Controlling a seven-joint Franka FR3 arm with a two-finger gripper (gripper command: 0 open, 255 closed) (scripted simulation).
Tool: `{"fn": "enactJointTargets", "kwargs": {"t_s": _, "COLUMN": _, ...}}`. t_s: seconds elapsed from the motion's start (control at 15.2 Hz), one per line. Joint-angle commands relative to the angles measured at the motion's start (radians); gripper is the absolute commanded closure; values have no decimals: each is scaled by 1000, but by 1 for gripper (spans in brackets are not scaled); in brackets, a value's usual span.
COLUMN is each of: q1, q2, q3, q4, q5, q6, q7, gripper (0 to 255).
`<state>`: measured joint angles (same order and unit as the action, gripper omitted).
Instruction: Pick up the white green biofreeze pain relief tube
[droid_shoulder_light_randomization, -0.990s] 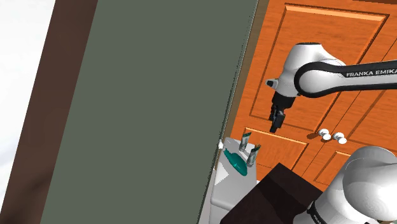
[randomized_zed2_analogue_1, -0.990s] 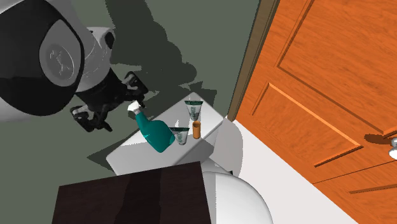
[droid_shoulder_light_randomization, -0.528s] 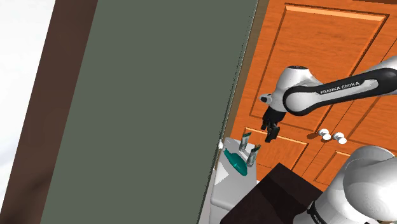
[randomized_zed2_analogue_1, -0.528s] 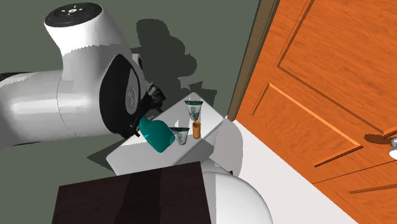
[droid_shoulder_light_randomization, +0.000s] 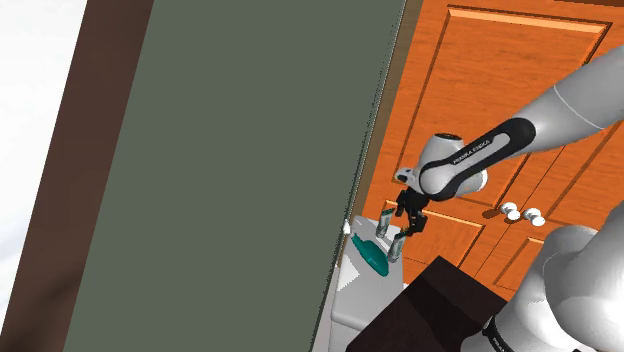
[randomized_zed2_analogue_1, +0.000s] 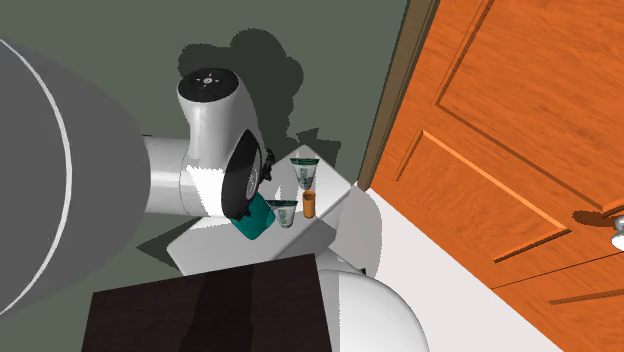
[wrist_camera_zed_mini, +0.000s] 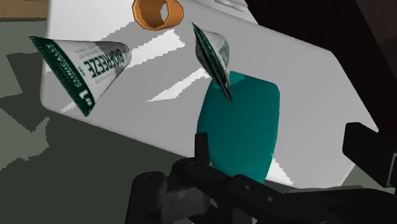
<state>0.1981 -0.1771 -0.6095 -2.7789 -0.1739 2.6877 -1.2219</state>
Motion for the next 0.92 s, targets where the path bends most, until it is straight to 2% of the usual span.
{"fn": "enactJointTargets", "kwargs": {"t_s": 0.0, "q1": 75, "q2": 121, "q3": -64, "q4": 25, "q5": 162, "q6": 88, "q7": -198, "gripper": 0}}
{"fn": "enactJointTargets", "kwargs": {"t_s": 0.07, "q1": 109, "q2": 188, "q3": -75, "q4": 45, "q5": 298, "q6": 118, "q7": -330, "gripper": 0}}
{"fn": "enactJointTargets", "kwargs": {"t_s": 0.13, "q1": 116, "q2": 257, "q3": -56, "q4": 72, "q5": 453, "q6": 138, "q7": -477, "gripper": 0}}
{"fn": "enactJointTargets", "kwargs": {"t_s": 0.2, "q1": 97, "q2": 257, "q3": -37, "q4": 72, "q5": 451, "q6": 139, "q7": -476, "gripper": 0}}
{"fn": "enactJointTargets", "kwargs": {"t_s": 0.46, "q1": 44, "q2": 341, "q3": 54, "q4": 90, "q5": 636, "q6": 182, "q7": -613, "gripper": 0}}
{"fn": "enactJointTargets", "kwargs": {"t_s": 0.66, "q1": -22, "q2": 411, "q3": 149, "q4": 114, "q5": 780, "q6": 217, "q7": -724, "gripper": 0}}
{"fn": "enactJointTargets", "kwargs": {"t_s": 0.79, "q1": -26, "q2": 410, "q3": 152, "q4": 113, "q5": 778, "q6": 217, "q7": -722, "gripper": 0}}
{"fn": "enactJointTargets", "kwargs": {"t_s": 0.86, "q1": -27, "q2": 410, "q3": 152, "q4": 112, "q5": 778, "q6": 218, "q7": -724, "gripper": 255}}
